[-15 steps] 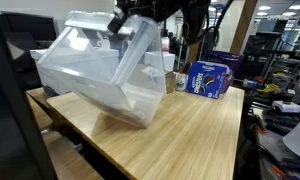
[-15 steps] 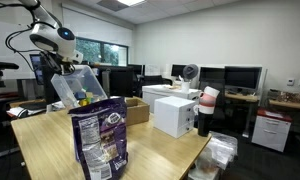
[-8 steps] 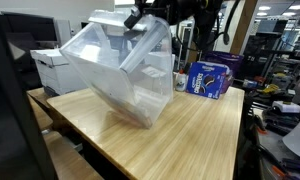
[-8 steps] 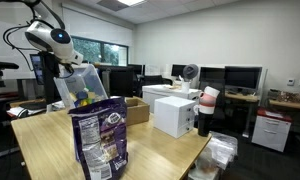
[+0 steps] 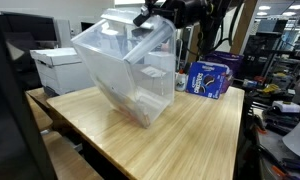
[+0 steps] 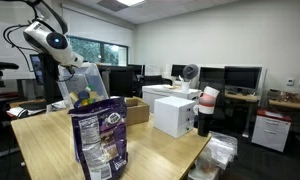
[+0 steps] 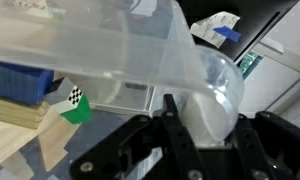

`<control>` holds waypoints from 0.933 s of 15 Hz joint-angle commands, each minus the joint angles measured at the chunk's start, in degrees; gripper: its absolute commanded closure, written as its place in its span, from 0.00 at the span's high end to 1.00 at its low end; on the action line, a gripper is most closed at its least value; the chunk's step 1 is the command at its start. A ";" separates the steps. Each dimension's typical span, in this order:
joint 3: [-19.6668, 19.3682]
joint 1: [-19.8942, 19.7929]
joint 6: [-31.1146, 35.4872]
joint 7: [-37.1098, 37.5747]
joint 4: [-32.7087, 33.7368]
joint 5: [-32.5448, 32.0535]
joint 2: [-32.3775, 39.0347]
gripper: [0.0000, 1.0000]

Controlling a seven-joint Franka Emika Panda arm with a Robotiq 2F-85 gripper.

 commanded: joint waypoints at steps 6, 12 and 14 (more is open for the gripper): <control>0.08 -2.30 -2.97 -4.51 -1.71 1.51 -3.68 0.07; -0.43 -2.91 -4.86 -3.78 -0.19 0.83 -2.85 0.07; -1.16 -3.22 -7.45 -3.34 -0.03 1.15 -2.34 0.07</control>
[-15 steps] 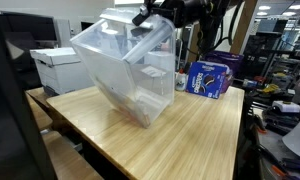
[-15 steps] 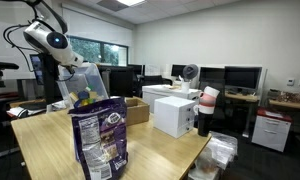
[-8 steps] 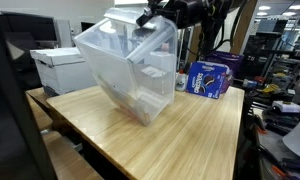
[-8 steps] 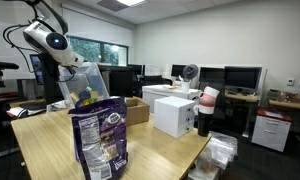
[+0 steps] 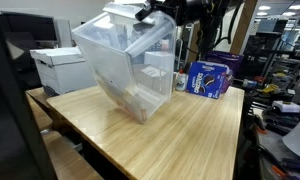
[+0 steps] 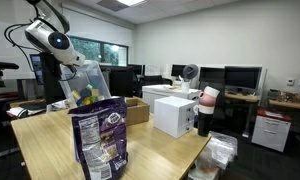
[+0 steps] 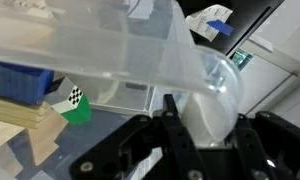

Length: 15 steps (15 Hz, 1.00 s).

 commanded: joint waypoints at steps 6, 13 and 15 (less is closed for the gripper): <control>-2.71 -2.98 -12.23 1.55 0.21 0.77 -0.01 0.07; -4.89 -4.43 -19.93 1.83 -2.24 2.56 2.03 0.07; -5.24 -4.72 -21.68 1.55 -2.82 3.19 2.64 0.07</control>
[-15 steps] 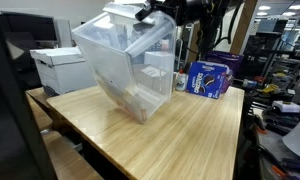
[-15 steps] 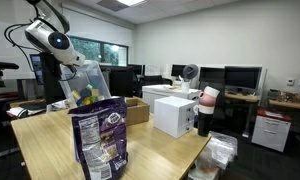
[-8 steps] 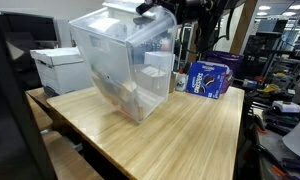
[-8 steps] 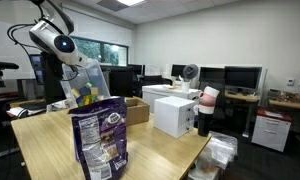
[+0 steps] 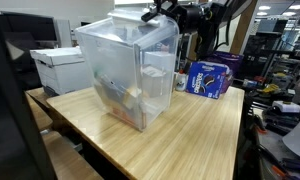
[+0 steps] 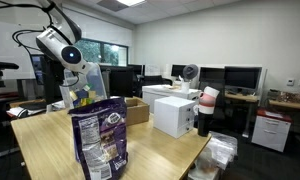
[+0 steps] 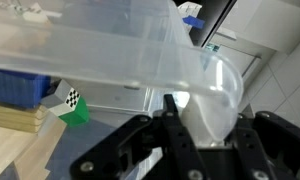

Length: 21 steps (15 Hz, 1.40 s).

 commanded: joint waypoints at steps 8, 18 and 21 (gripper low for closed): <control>-0.71 -1.33 -6.27 0.75 -1.95 2.82 0.33 0.52; 2.95 -0.05 11.88 1.82 0.14 -2.97 -3.91 1.00; 7.34 1.24 23.60 7.32 3.55 -13.60 -6.02 1.00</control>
